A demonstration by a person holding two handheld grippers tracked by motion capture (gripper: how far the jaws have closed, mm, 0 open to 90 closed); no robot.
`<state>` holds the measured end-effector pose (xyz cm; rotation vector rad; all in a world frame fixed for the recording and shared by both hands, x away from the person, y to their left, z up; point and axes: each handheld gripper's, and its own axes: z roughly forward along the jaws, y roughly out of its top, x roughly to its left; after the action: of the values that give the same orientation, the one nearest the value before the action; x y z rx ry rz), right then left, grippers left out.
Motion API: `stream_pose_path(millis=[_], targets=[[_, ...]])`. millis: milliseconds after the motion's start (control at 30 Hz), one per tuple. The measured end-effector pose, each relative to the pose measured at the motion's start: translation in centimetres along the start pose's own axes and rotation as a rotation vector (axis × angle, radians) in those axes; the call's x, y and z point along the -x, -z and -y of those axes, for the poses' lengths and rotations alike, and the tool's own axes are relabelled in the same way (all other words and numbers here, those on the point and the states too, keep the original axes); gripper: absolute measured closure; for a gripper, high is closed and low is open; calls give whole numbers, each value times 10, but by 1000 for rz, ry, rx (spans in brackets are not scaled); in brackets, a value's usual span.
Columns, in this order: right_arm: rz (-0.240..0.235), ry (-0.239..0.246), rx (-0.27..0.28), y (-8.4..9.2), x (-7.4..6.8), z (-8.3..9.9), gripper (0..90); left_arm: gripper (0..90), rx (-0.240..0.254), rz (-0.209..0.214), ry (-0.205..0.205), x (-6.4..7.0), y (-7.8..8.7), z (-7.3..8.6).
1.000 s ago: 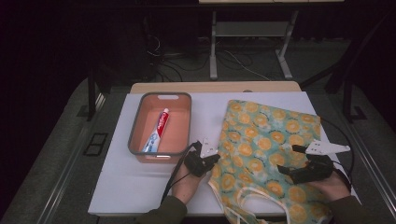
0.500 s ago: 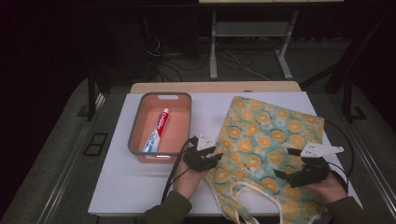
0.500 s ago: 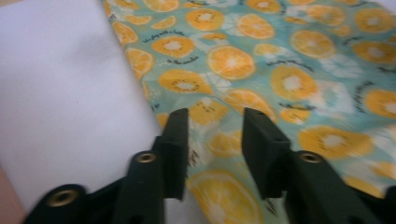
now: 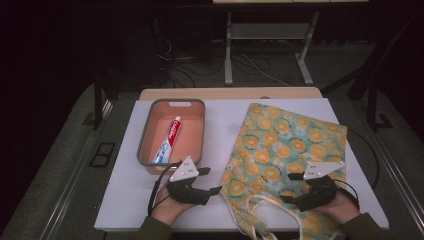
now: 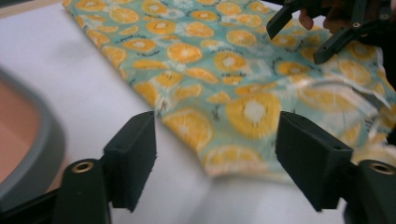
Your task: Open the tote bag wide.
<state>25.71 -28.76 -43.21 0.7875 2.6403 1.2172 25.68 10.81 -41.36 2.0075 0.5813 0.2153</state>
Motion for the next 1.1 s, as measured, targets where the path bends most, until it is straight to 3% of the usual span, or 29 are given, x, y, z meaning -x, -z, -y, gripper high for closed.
stream_pose_path(millis=[133, 367, 533, 633, 667, 700, 767, 833, 1000, 1100], targets=[[-20, 23, -25, -5, -4, 0, 278, 216, -1, 2, -4, -7, 18, 12], [-70, 50, -70, -14, -10, 0, 358, 127, 1, 3, 37, -13, 34, 31], [-66, 91, -128, -22, -14, 1, 434, 56, -1, 1, 38, -15, 33, 32], [-36, 138, -137, -23, -16, 0, 561, 18, -1, 3, 38, -15, 33, 32], [-36, 138, -137, -23, -16, 0, 561, 11, 2, 4, 38, -15, 34, 32], [-46, 141, -137, -23, -16, 0, 656, 9, 5, 4, 37, -15, 34, 32], [-46, 145, -139, -24, -16, -1, 695, 6, 6, 4, 38, -16, 34, 32], [-53, 141, -142, -25, -16, -3, 837, 4, 3, 4, 41, -16, 34, 32], [-50, 136, -145, -28, -13, -7, 895, 5, 8, 4, 40, -16, 35, 32], [-18, 120, -133, -32, -12, -14, 896, 5, 7, 6, 40, -16, 34, 32]])
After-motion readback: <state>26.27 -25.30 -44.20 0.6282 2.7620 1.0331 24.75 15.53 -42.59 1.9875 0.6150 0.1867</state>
